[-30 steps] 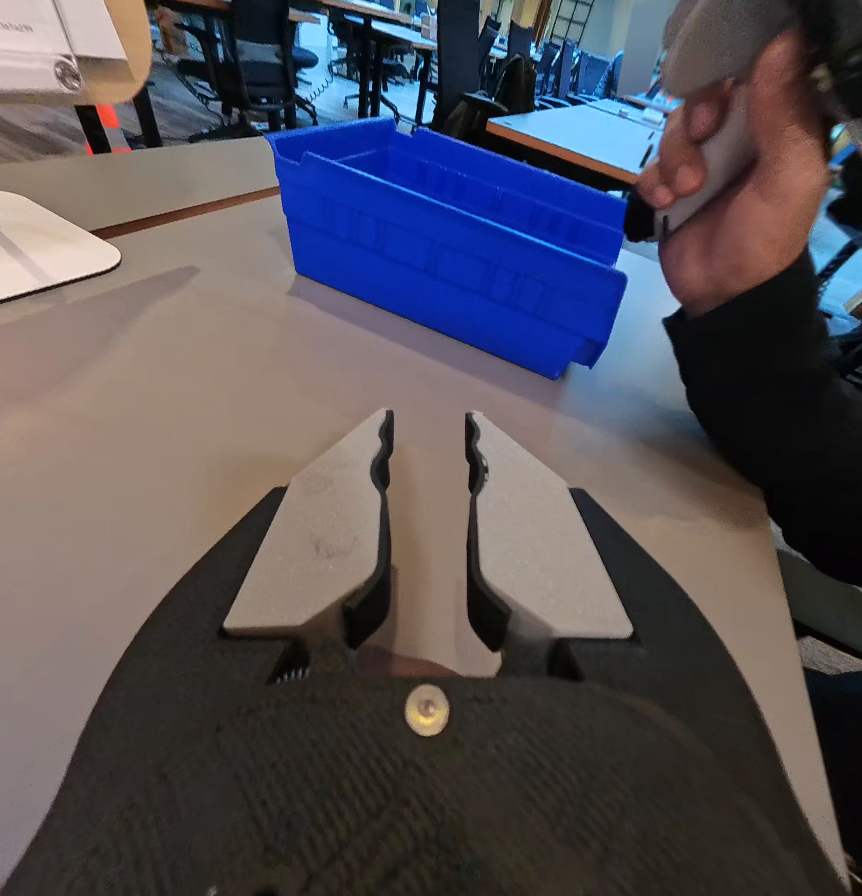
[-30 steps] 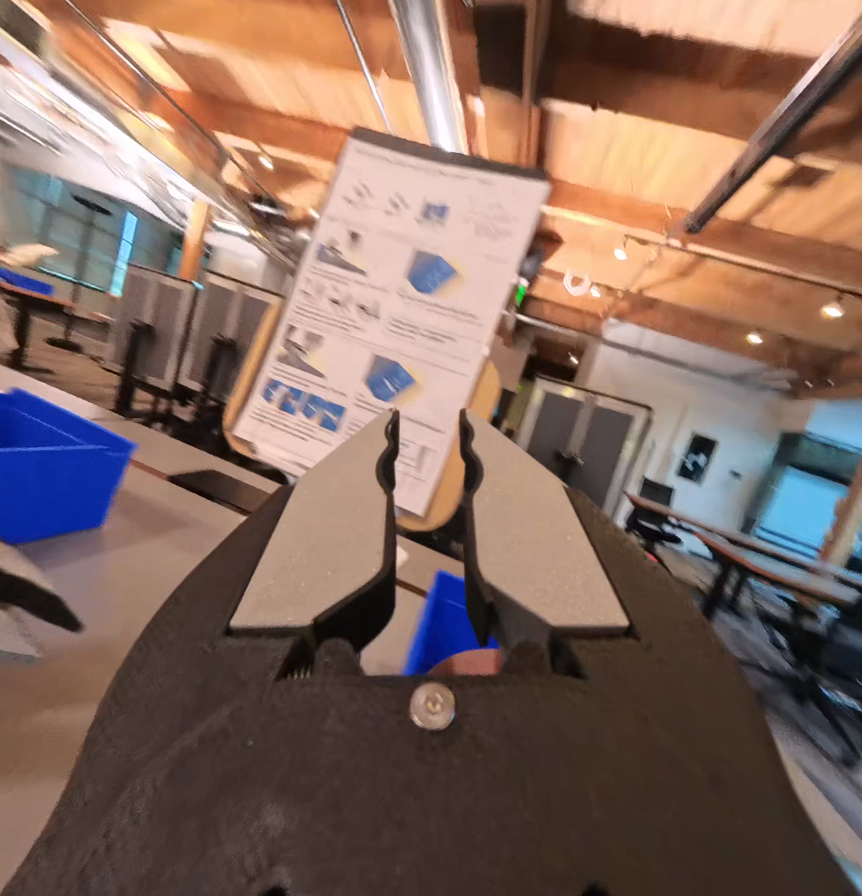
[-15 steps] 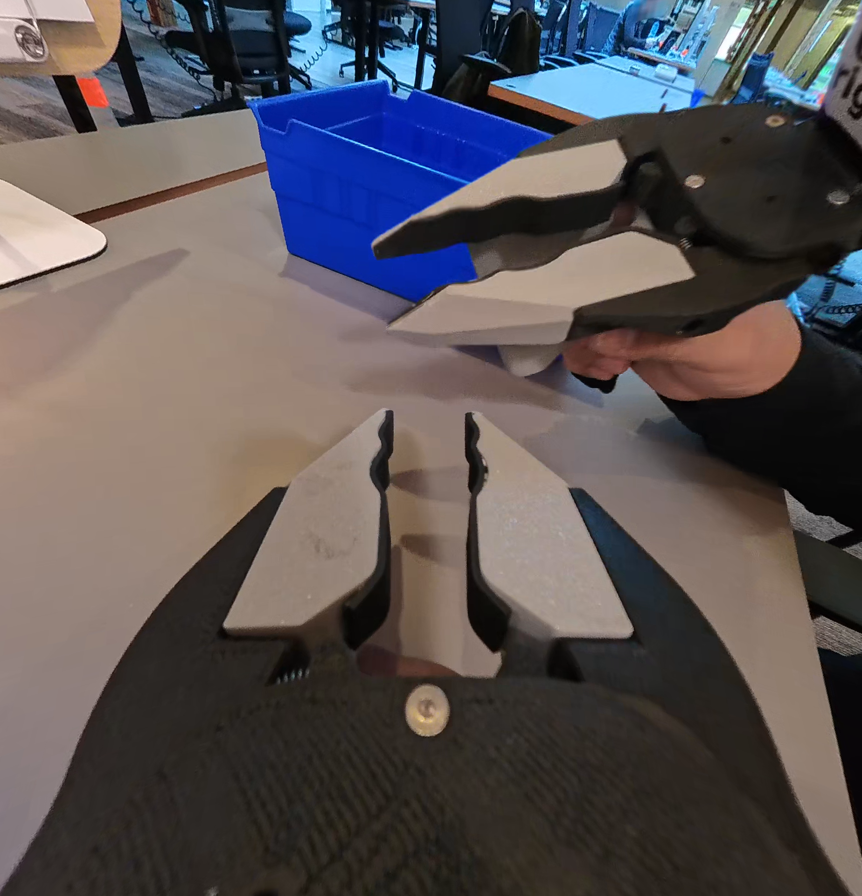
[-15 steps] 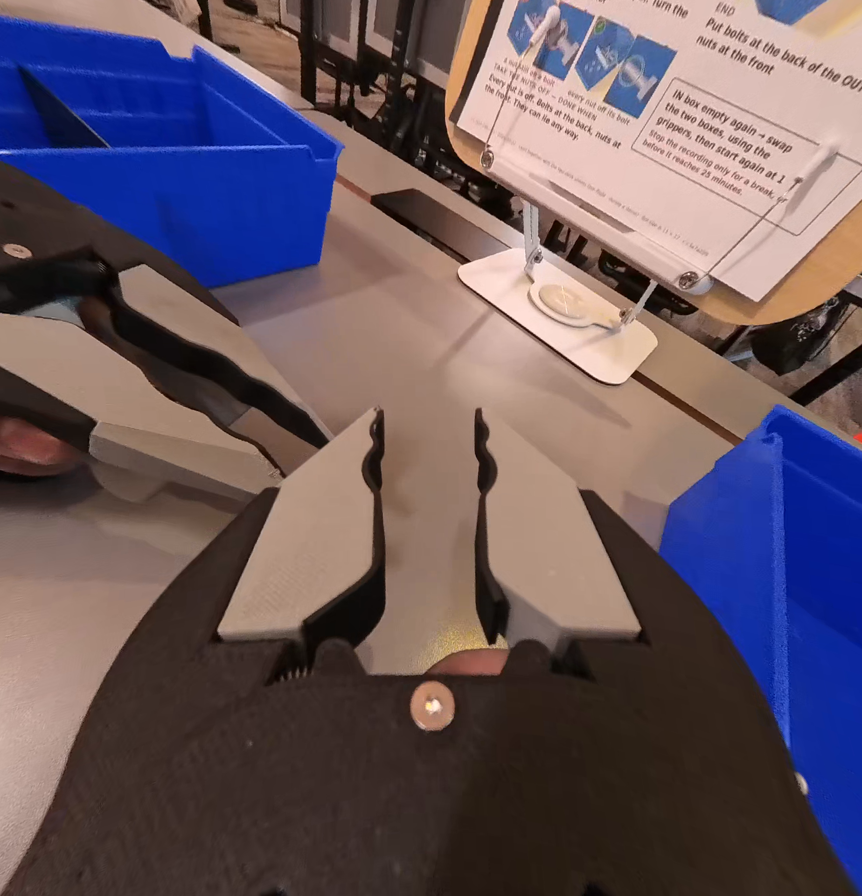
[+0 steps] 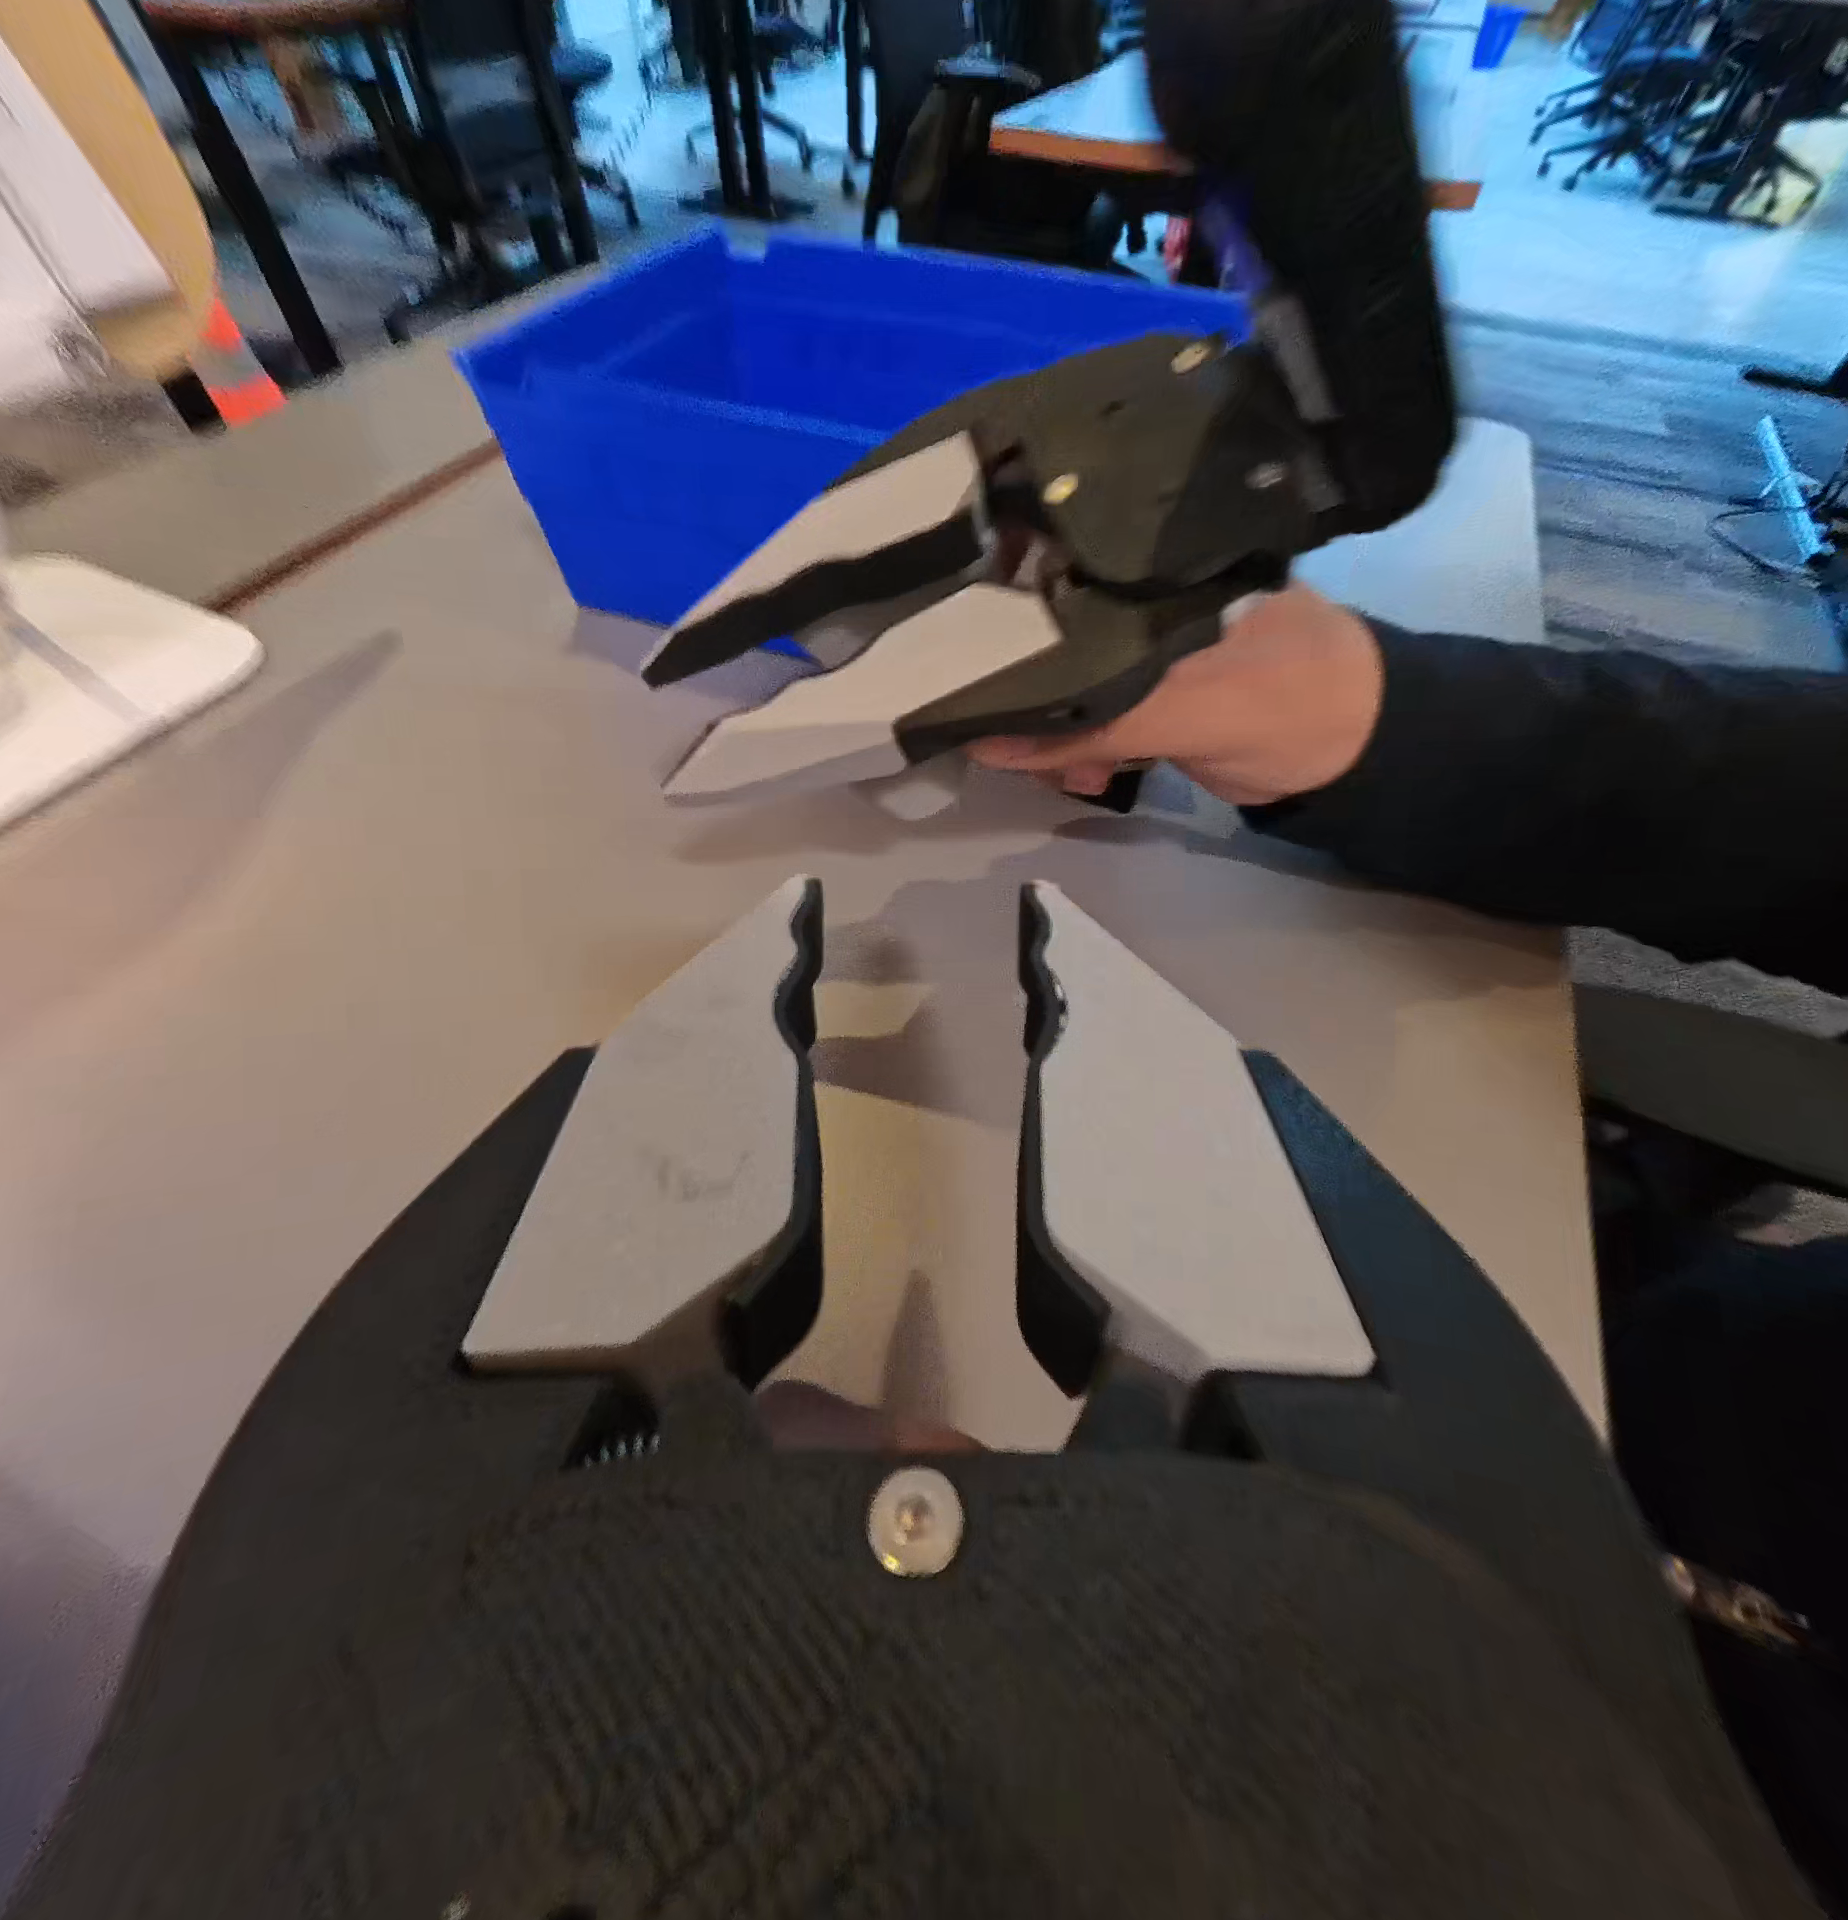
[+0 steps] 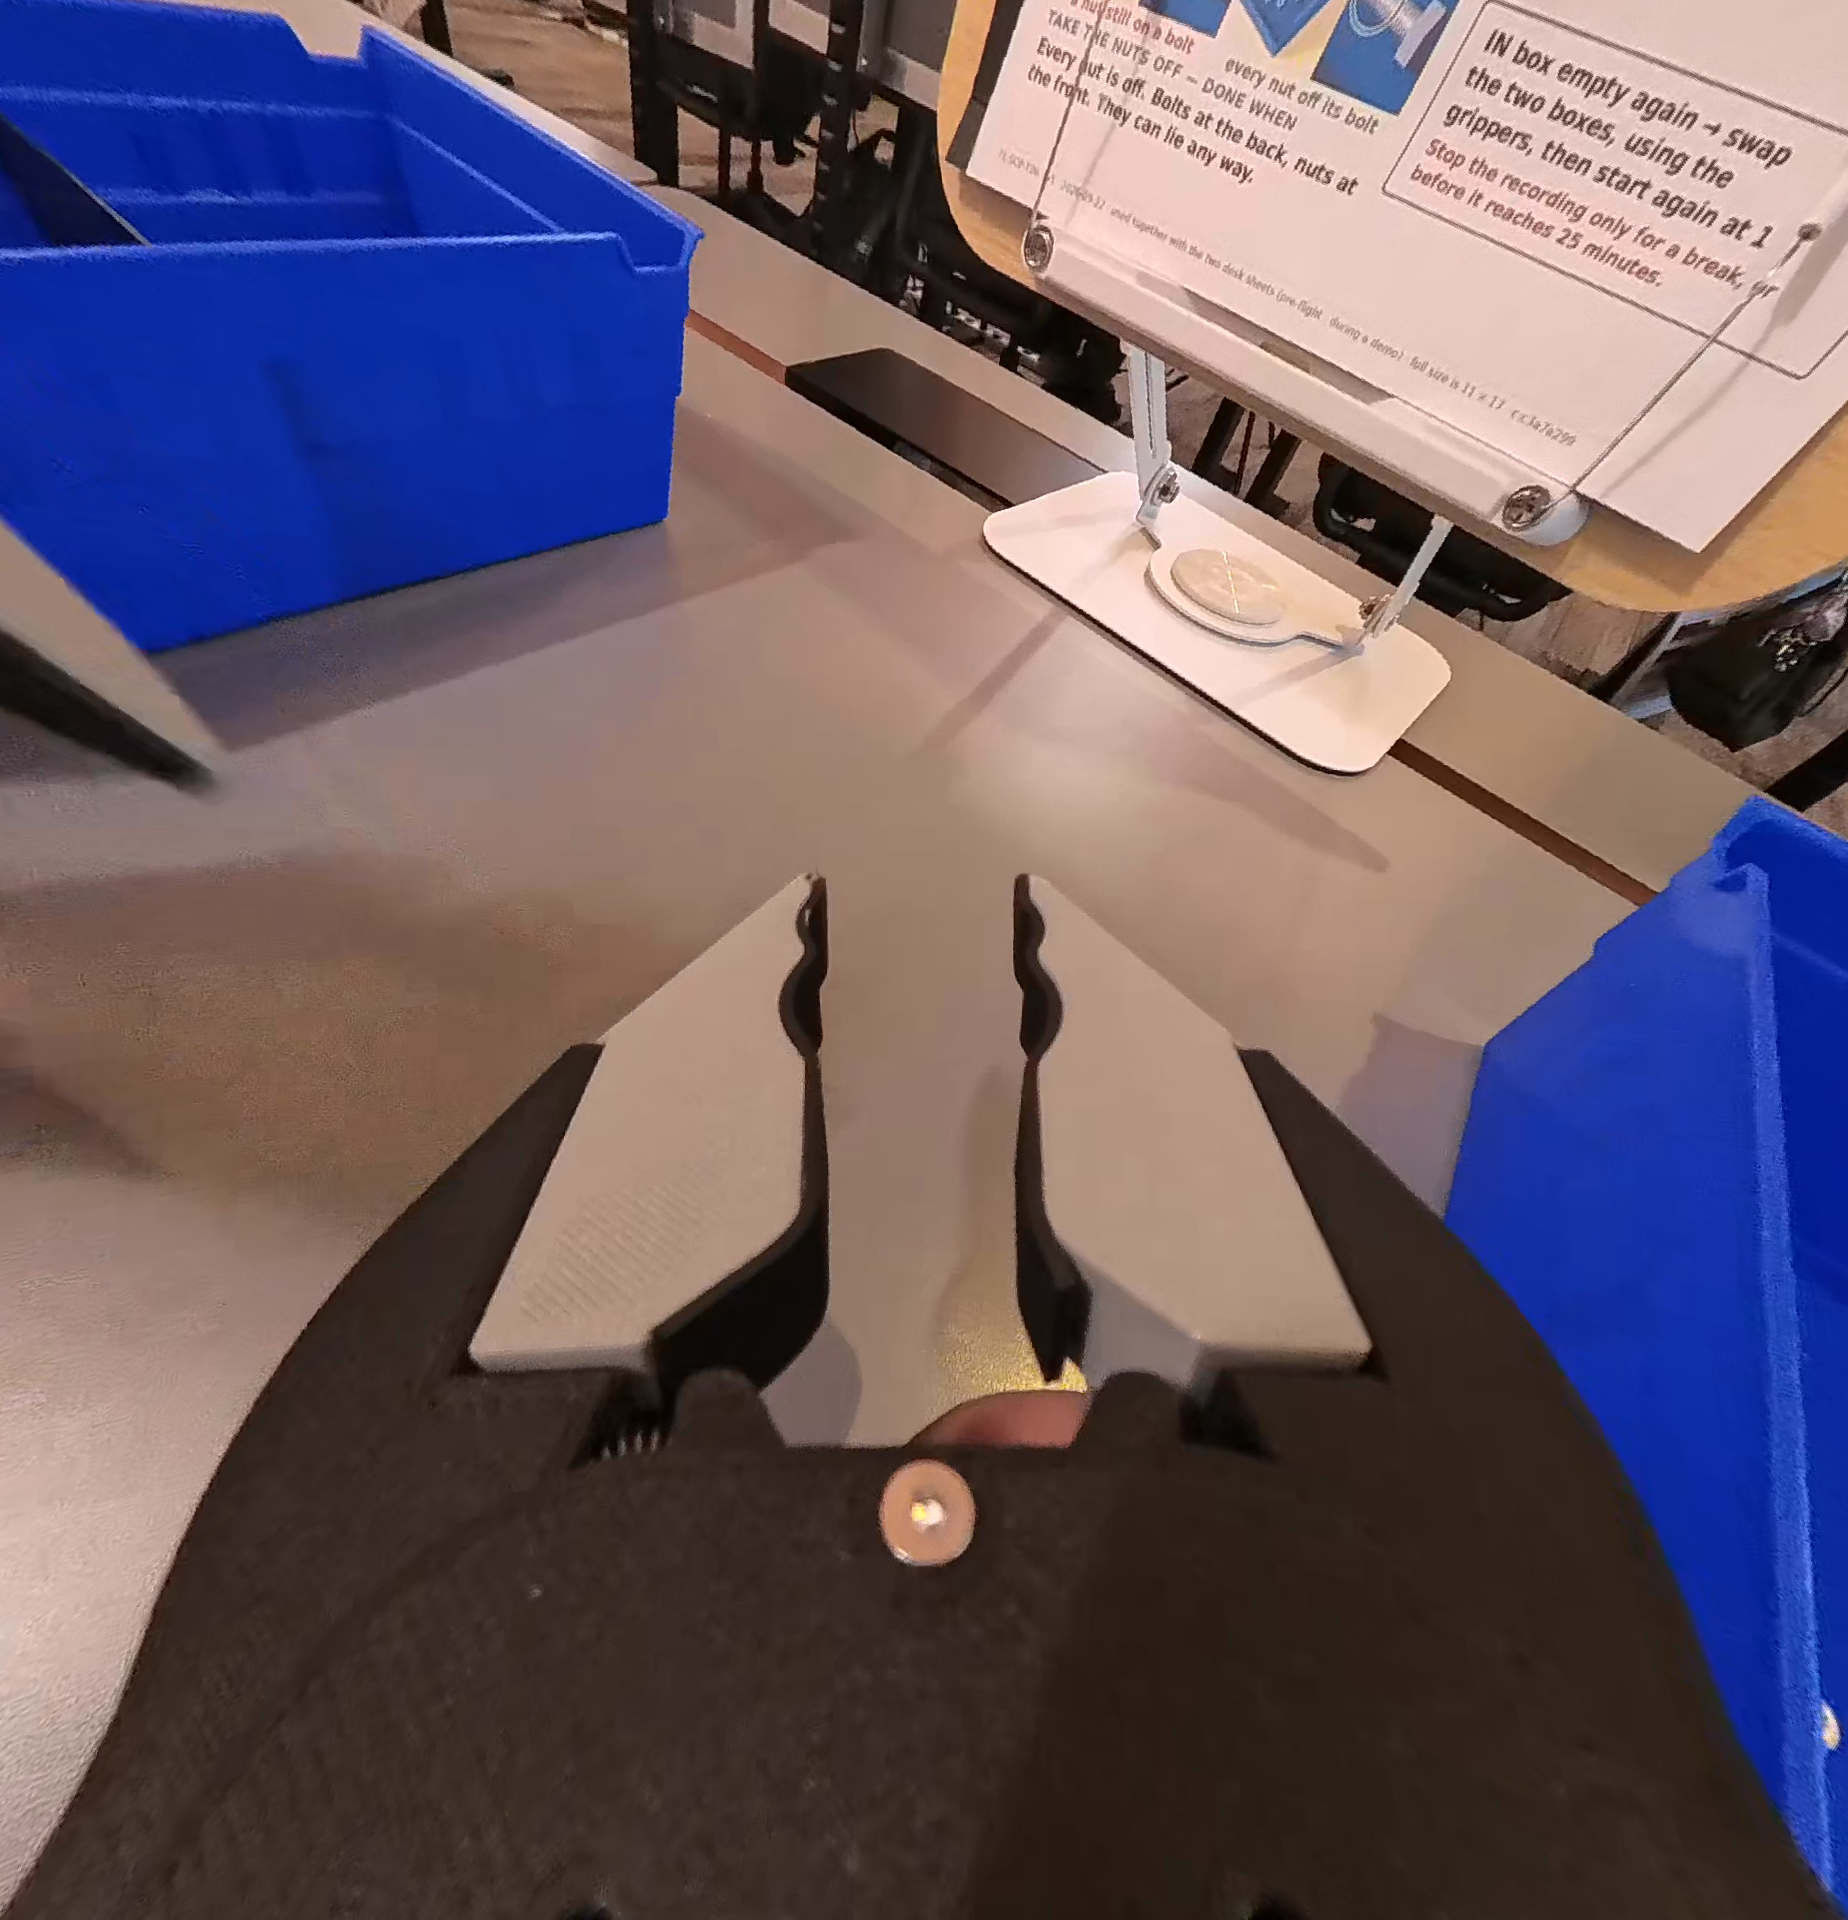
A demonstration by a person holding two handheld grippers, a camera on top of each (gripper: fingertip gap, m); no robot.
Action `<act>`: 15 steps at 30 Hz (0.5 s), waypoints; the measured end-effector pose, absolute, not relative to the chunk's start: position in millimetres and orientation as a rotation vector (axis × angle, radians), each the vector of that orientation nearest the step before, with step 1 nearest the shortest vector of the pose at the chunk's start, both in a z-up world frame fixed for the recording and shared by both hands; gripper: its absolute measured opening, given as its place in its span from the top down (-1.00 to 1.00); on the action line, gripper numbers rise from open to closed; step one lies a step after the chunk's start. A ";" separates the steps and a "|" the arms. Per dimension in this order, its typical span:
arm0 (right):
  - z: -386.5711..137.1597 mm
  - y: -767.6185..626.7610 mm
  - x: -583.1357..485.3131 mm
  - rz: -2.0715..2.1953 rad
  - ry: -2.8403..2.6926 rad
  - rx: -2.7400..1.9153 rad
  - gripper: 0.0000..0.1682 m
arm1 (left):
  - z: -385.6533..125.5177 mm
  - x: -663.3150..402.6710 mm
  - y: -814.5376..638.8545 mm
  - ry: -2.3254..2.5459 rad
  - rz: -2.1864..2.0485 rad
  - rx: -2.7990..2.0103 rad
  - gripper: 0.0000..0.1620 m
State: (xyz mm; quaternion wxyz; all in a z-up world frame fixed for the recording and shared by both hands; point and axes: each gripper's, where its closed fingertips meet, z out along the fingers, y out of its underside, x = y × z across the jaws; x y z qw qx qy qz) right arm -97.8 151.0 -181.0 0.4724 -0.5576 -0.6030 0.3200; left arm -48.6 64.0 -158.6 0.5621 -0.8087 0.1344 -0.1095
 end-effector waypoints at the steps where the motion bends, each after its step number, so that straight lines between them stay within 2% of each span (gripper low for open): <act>1: -179.9 150.5 -97.8 0.786 -1.473 -1.360 0.61 | -145.8 -52.0 51.0 0.327 -0.208 -1.892 0.59; 5: -176.9 148.2 -98.1 0.793 -1.473 -1.340 0.62 | -93.4 -109.5 -9.7 0.195 -0.117 -1.921 0.63; 7: -177.1 148.4 -98.3 0.780 -1.476 -1.333 0.62 | -86.1 -158.0 -43.0 0.123 -0.029 -1.993 0.63; 10: -176.9 148.4 -98.6 0.776 -1.476 -1.327 0.62 | -109.6 -215.6 -83.6 0.038 0.057 -2.174 0.64; 15: -178.1 145.9 -100.0 0.803 -1.481 -1.328 0.62 | -186.9 -248.5 -105.2 0.008 0.001 -2.506 0.64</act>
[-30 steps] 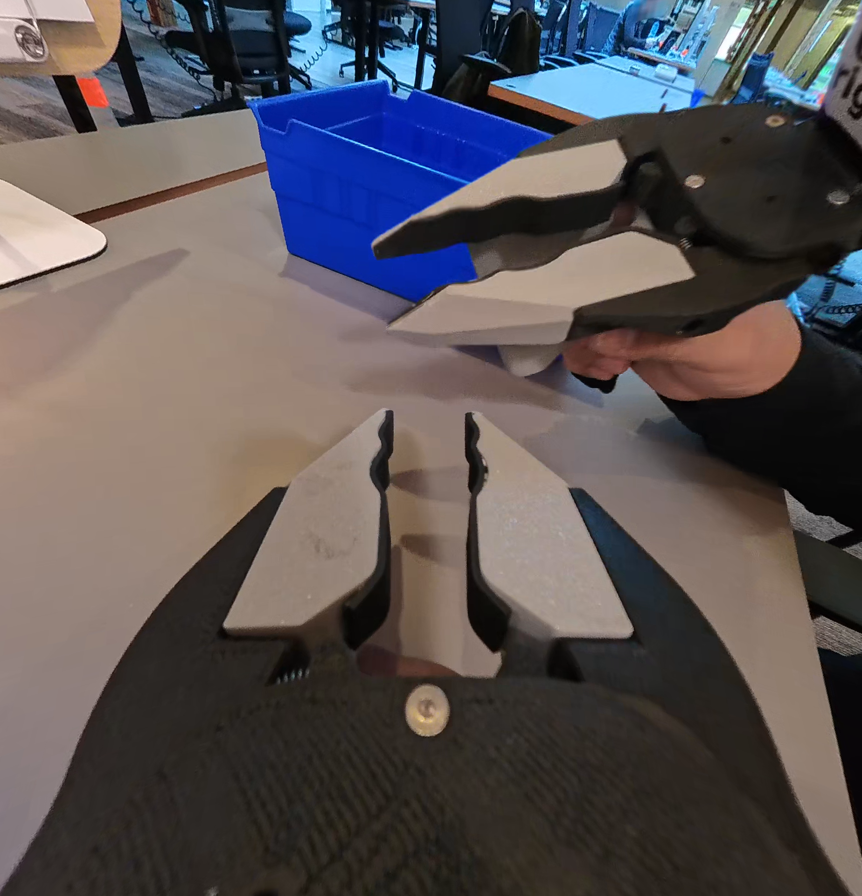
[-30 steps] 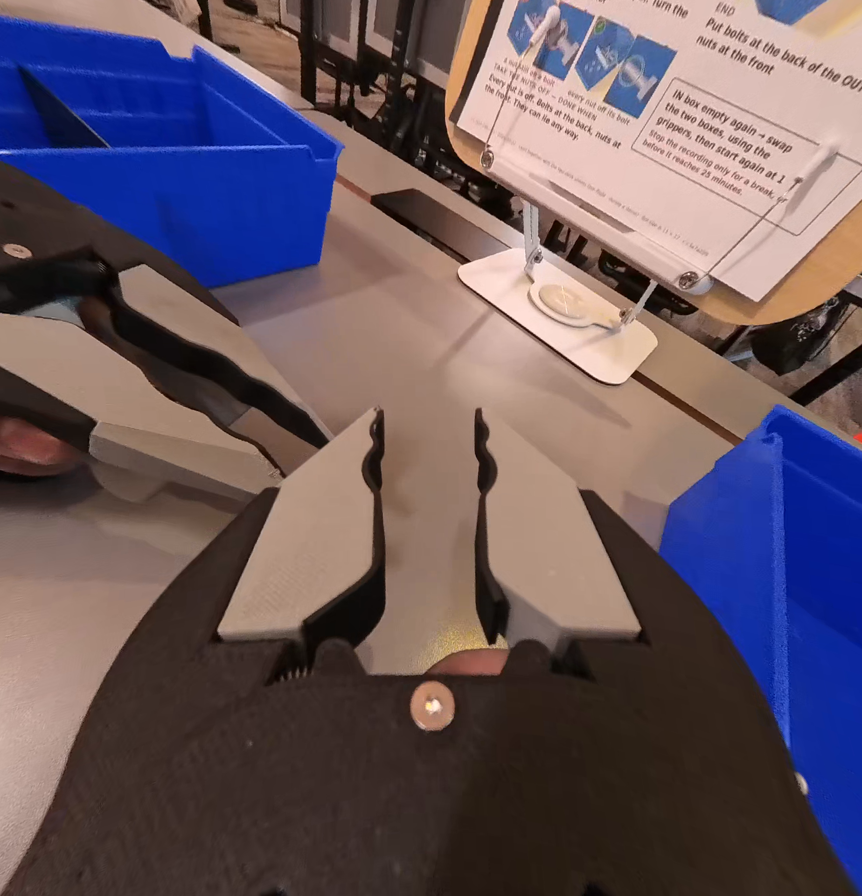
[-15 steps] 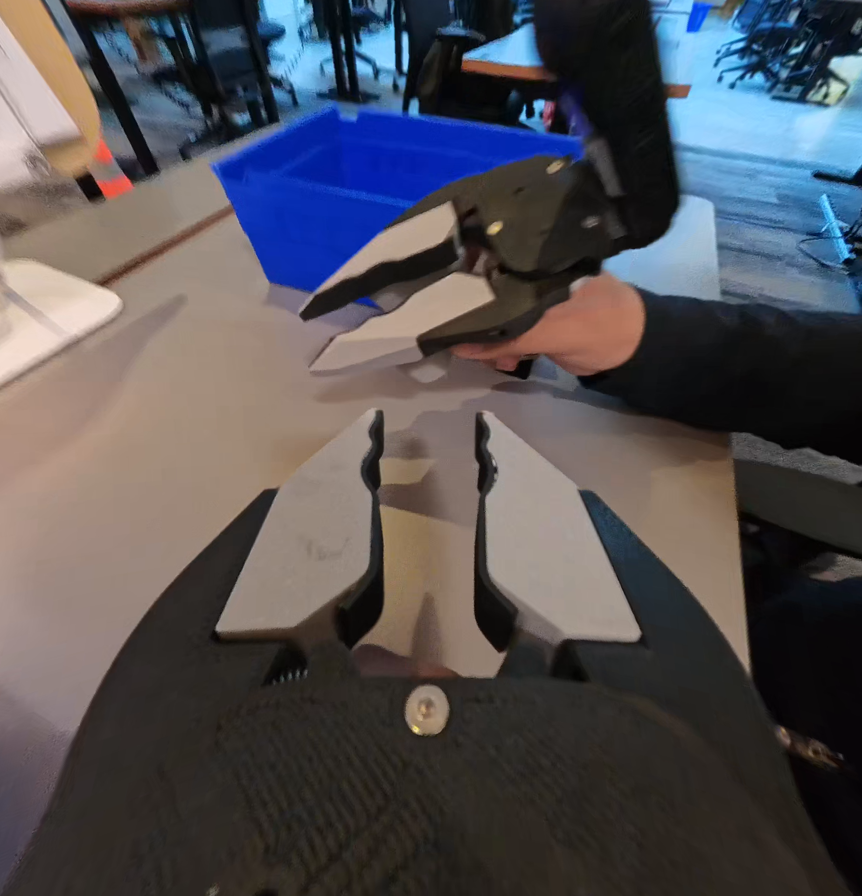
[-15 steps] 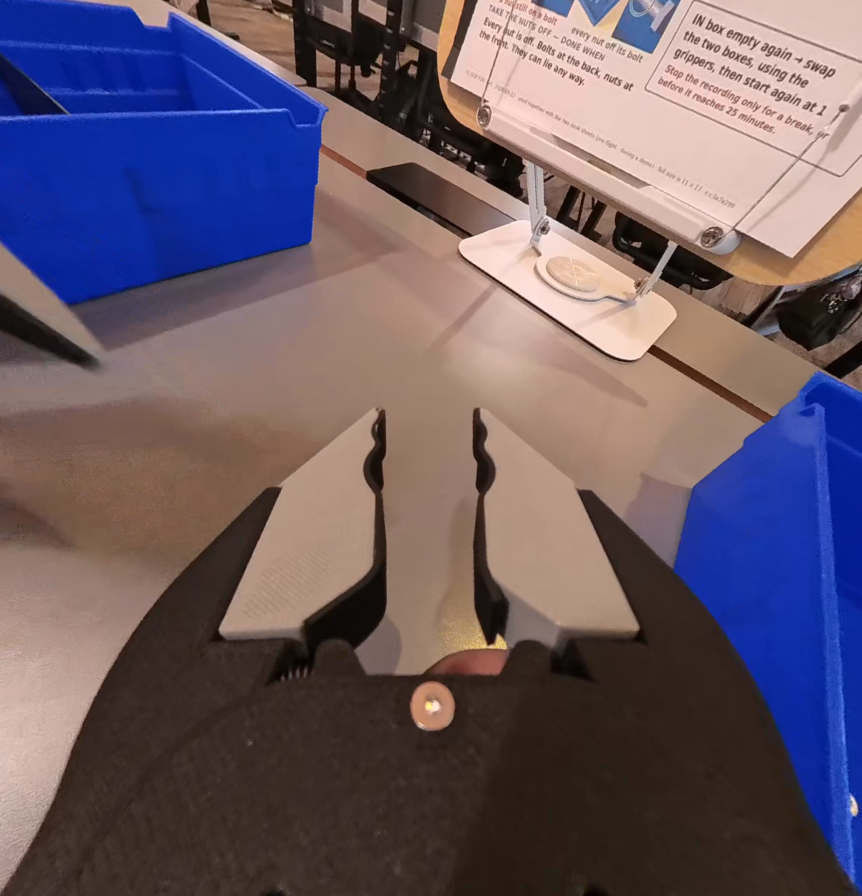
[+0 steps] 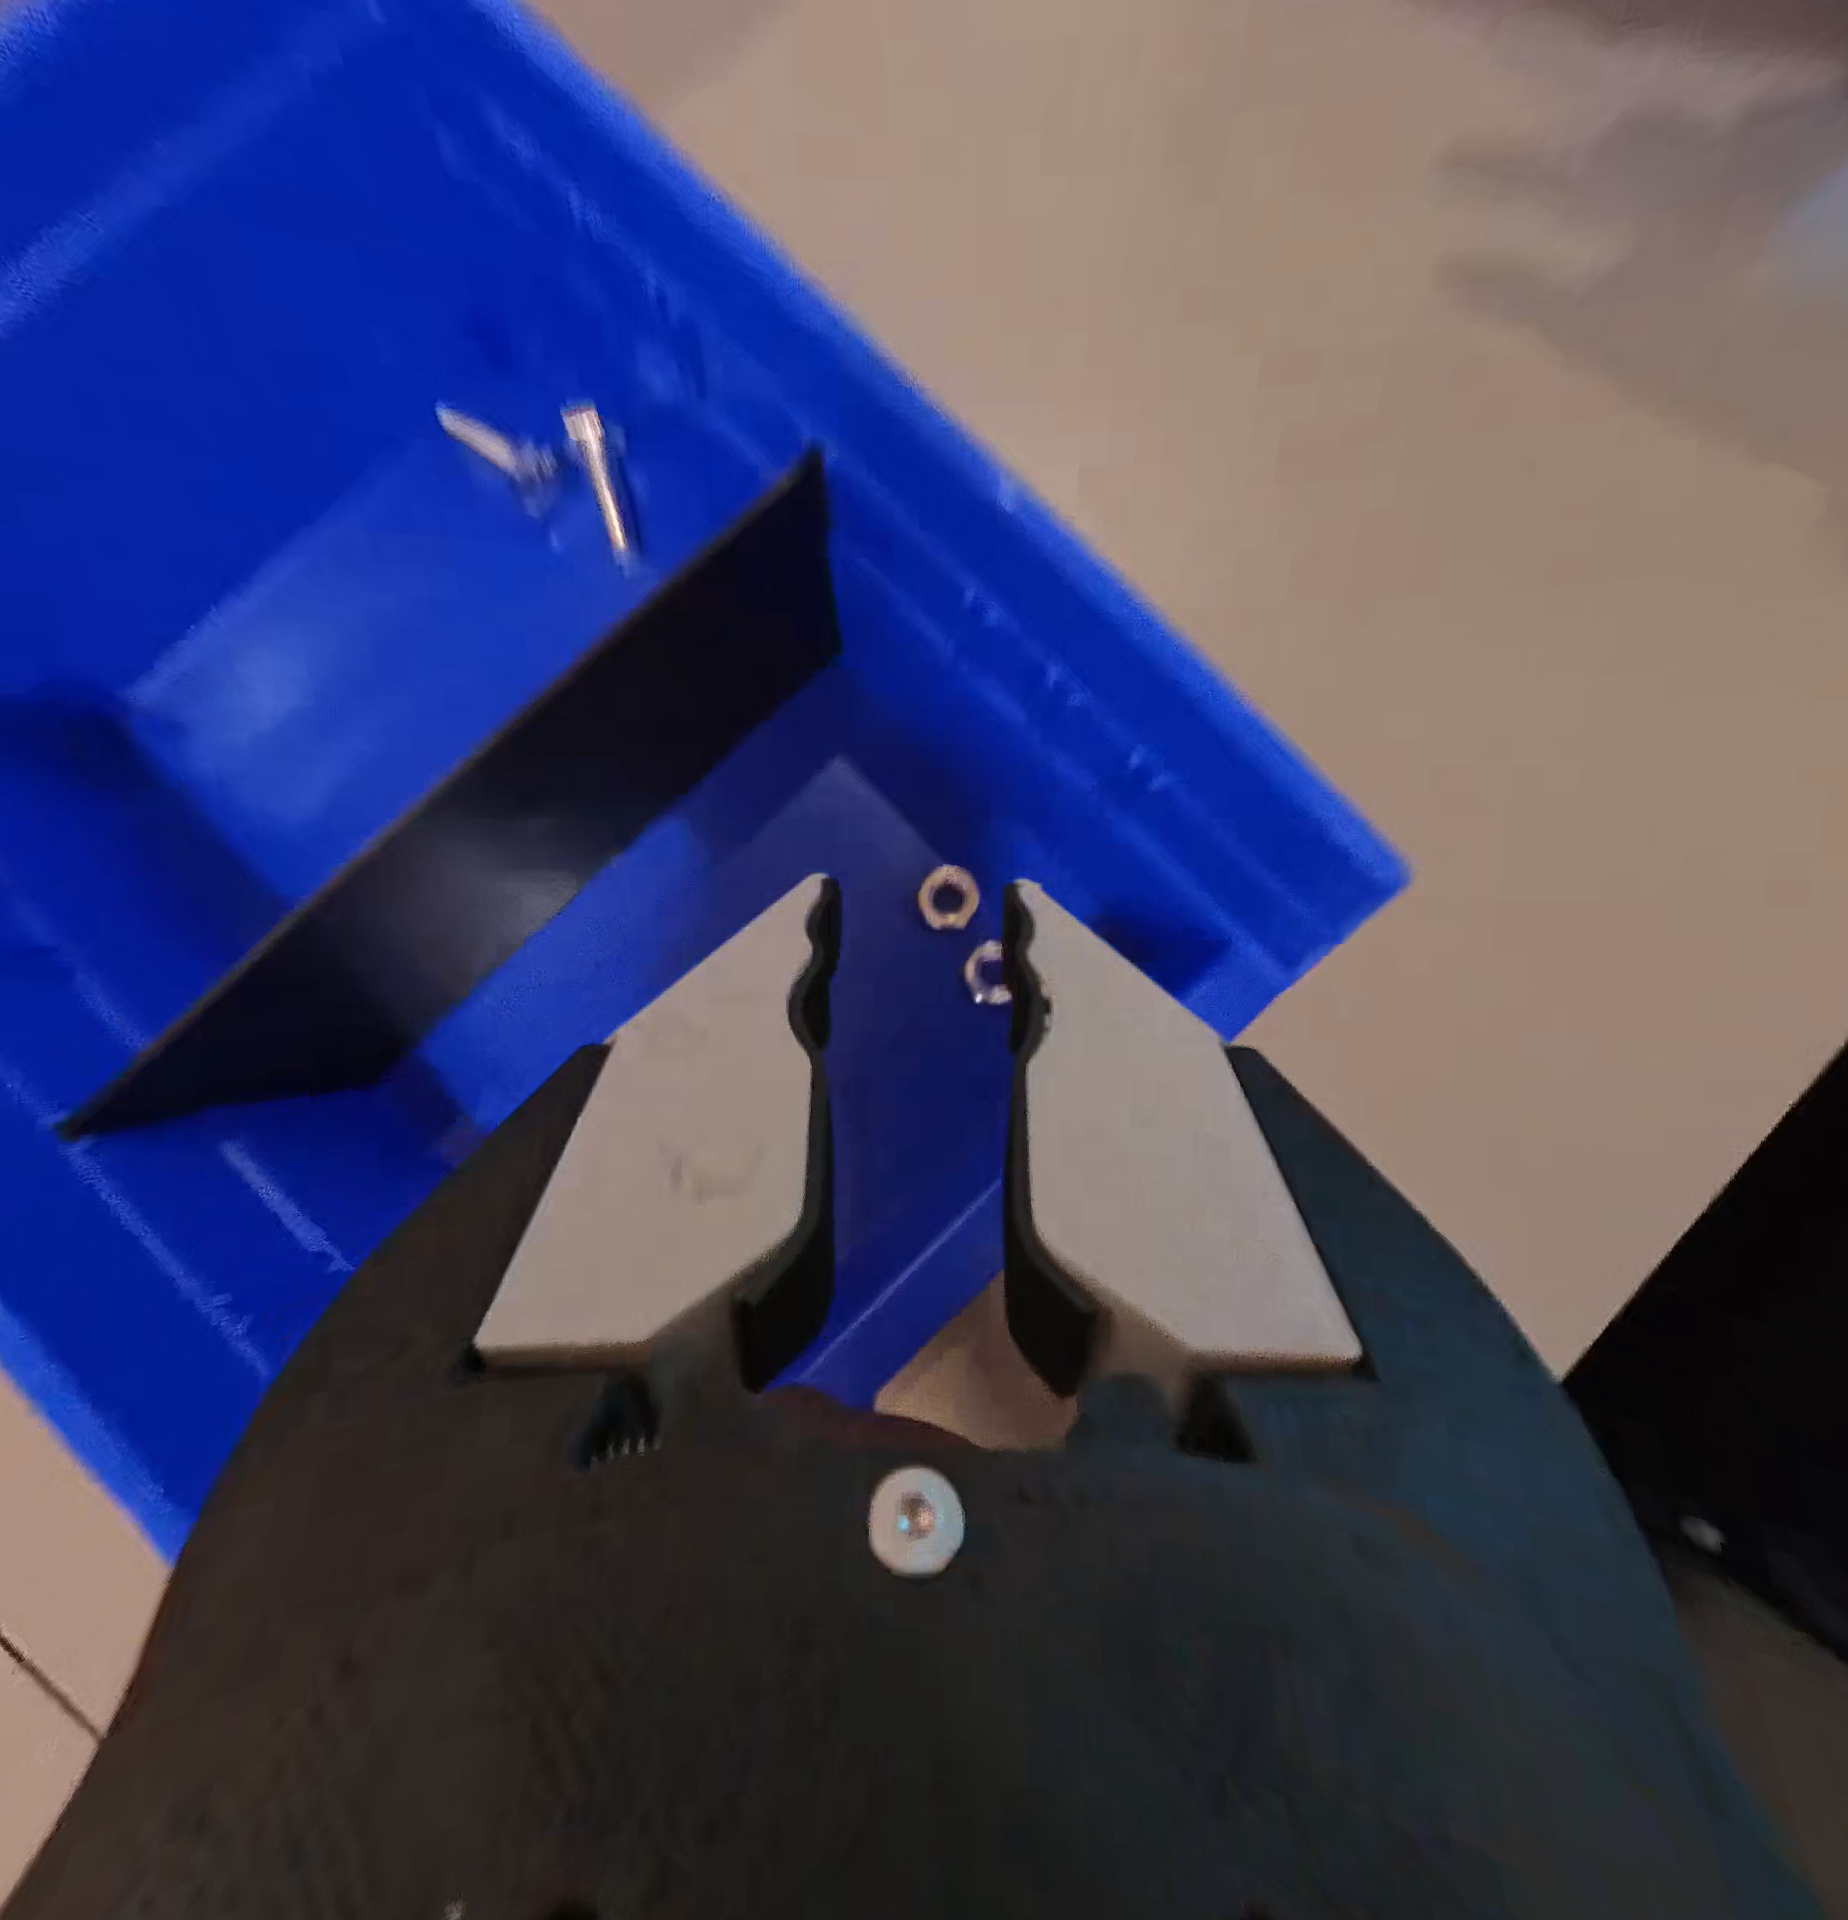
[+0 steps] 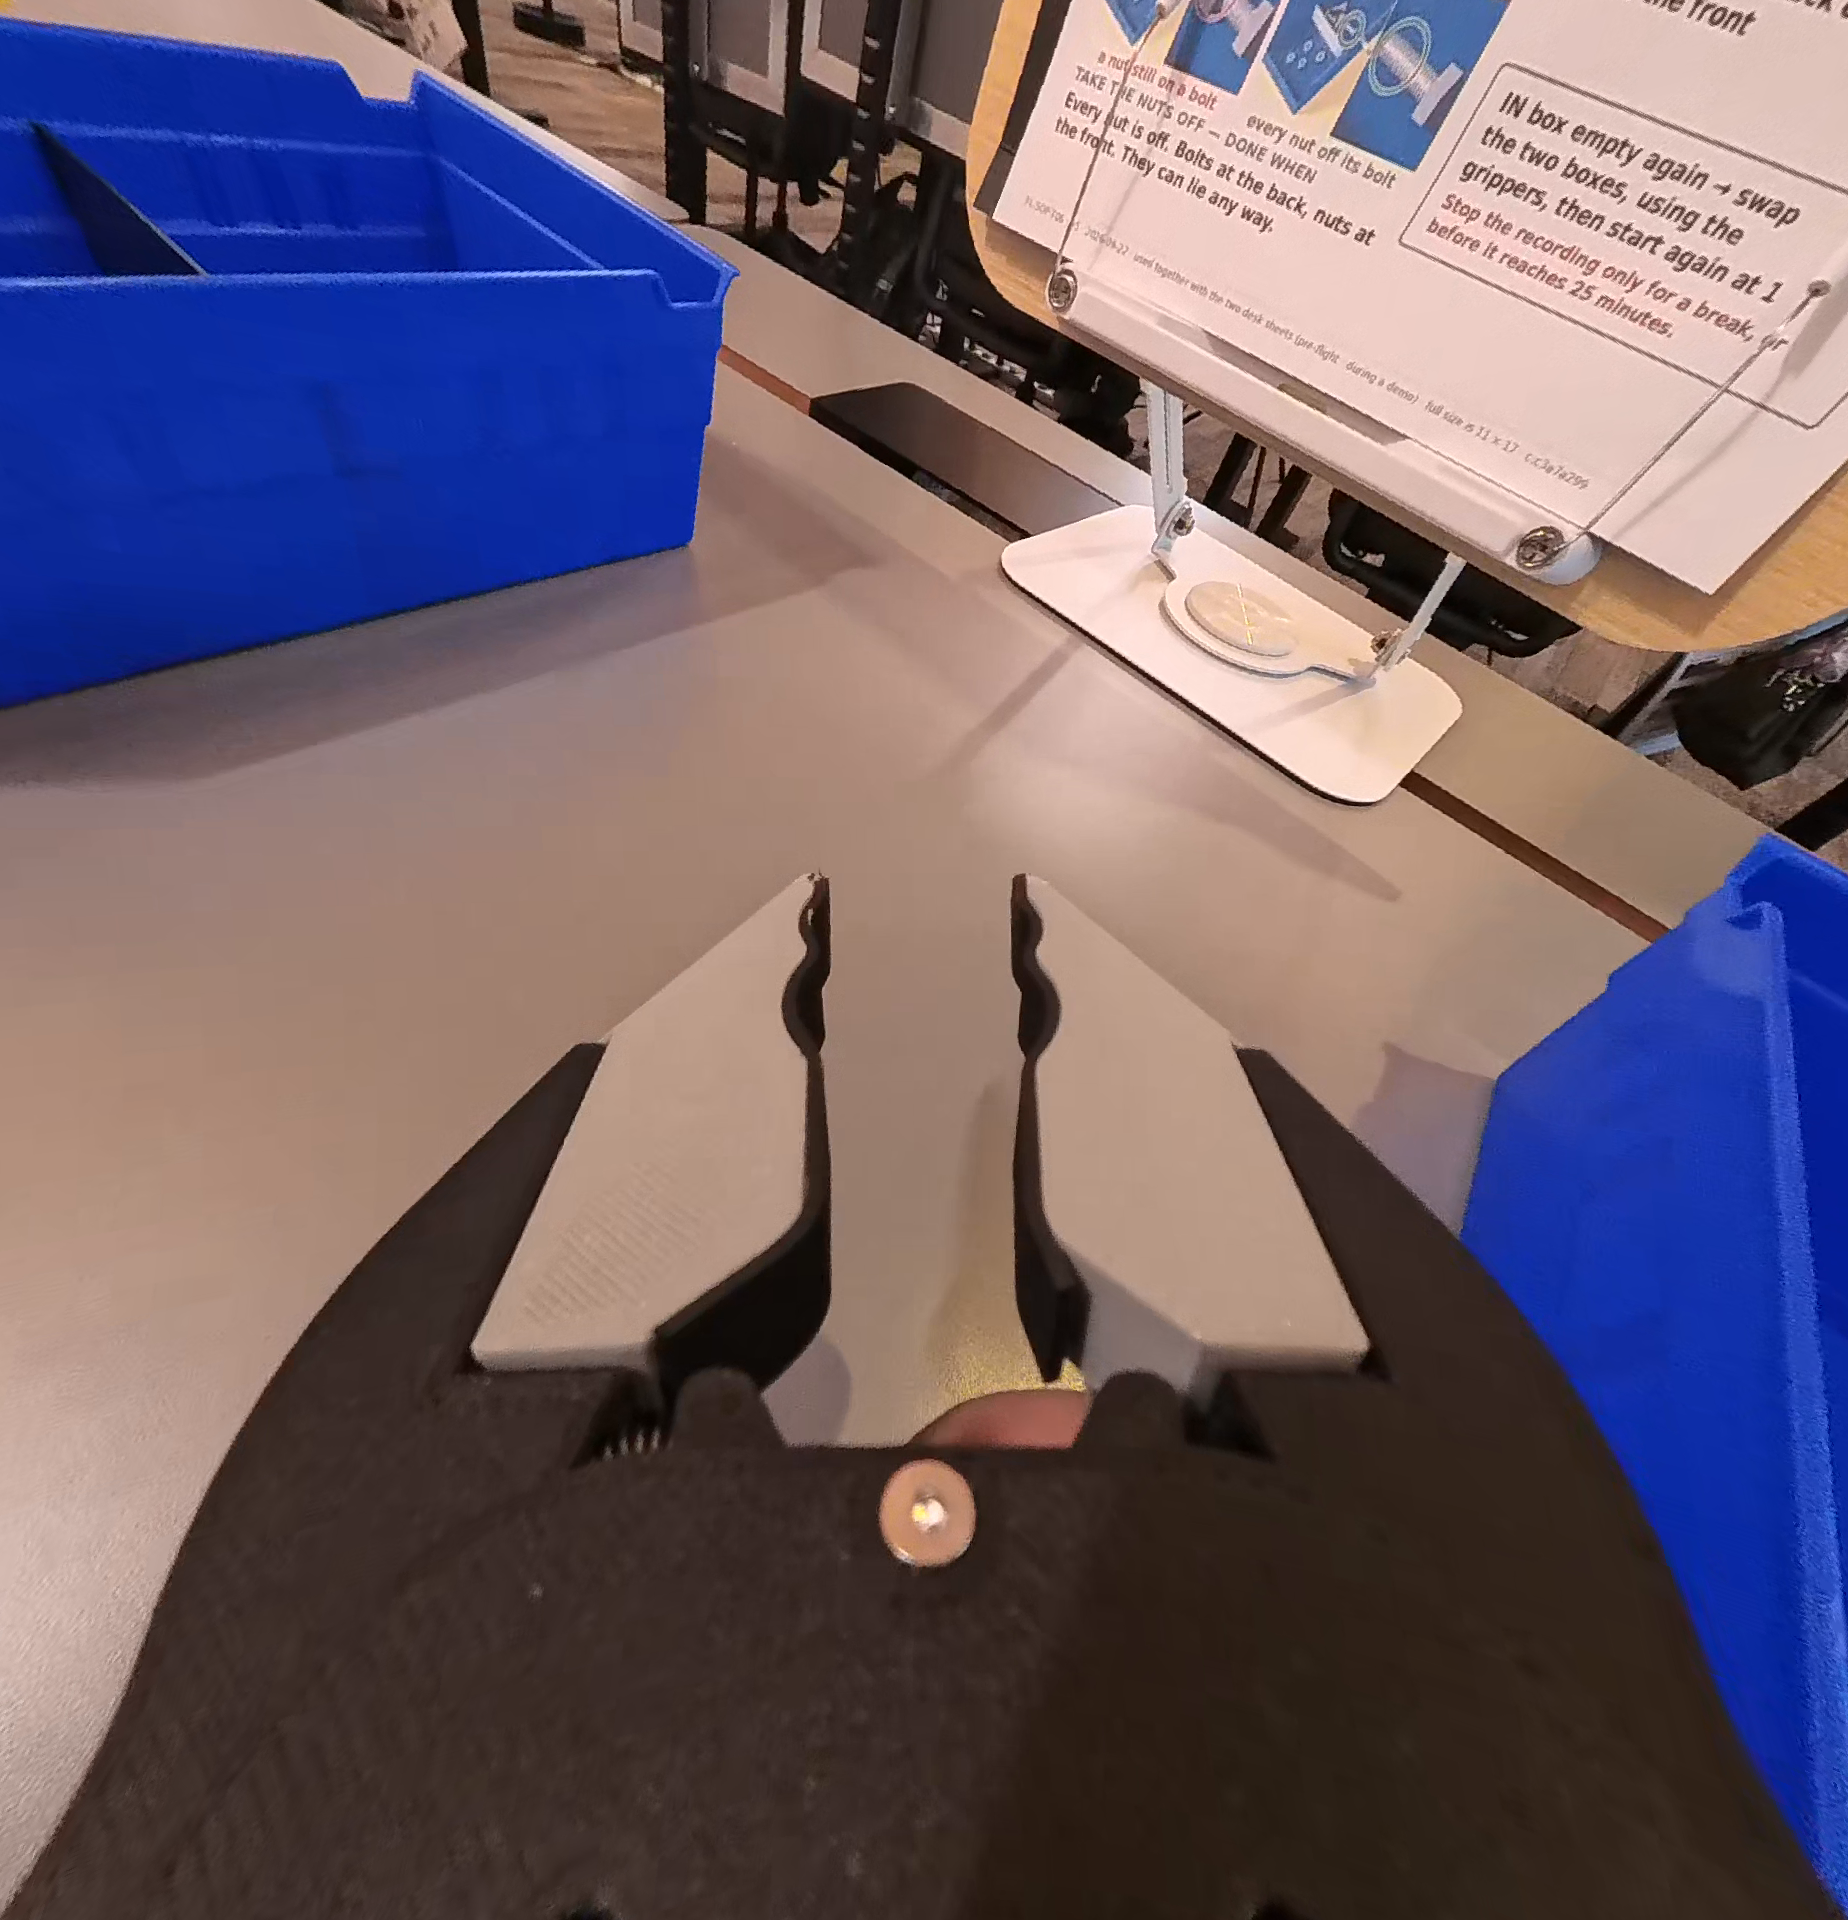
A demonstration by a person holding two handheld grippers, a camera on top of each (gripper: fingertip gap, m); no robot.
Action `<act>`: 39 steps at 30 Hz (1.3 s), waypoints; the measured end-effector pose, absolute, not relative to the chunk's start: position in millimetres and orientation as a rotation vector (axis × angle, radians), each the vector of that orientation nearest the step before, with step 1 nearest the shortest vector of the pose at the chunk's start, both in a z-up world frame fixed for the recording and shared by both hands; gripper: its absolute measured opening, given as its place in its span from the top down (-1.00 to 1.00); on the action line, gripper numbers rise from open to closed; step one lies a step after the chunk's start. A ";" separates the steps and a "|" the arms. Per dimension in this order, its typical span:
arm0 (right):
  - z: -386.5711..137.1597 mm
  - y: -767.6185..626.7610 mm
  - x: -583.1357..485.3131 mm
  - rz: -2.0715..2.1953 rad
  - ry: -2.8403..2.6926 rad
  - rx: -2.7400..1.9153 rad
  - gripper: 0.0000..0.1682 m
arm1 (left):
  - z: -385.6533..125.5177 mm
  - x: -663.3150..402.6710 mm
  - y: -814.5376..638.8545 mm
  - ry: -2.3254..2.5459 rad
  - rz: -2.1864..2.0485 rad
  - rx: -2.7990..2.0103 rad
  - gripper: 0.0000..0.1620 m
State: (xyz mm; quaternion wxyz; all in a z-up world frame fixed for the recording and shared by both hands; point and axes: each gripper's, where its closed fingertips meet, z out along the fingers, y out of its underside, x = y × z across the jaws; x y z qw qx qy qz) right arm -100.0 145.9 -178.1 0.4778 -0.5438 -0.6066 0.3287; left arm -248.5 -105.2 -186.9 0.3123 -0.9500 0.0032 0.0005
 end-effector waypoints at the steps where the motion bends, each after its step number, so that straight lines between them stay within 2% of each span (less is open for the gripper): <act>1: -178.8 146.3 -100.3 0.801 -1.482 -1.329 0.62 | -200.3 -251.1 -106.8 0.011 -0.009 -2.564 0.64; 13: -181.5 143.8 -100.2 0.775 -1.504 -1.309 0.62 | -249.8 -253.9 -100.5 0.101 0.004 -2.810 0.67; 24: -180.6 139.0 -99.6 0.753 -1.522 -1.277 0.62 | -262.8 -255.1 -102.1 0.108 -0.019 -2.858 0.70; 26: -179.9 139.2 -99.3 0.757 -1.519 -1.277 0.62 | -262.8 -254.3 -100.2 0.105 -0.025 -2.852 0.78; 27: -179.9 139.3 -99.2 0.758 -1.519 -1.278 0.62 | -263.1 -254.9 -100.0 0.119 -0.015 -2.851 0.94; 32: -178.5 138.7 -98.5 0.758 -1.518 -1.271 0.62 | -262.6 -257.4 -101.4 0.165 0.017 -2.849 0.95; 36: -174.3 135.6 -97.8 0.776 -1.514 -1.255 0.63 | -235.6 -266.5 -99.3 0.094 0.050 -2.735 0.95; 39: -169.3 118.5 -98.4 0.890 -1.544 -1.224 0.63 | -182.1 -254.4 -82.4 0.138 0.049 -2.449 0.95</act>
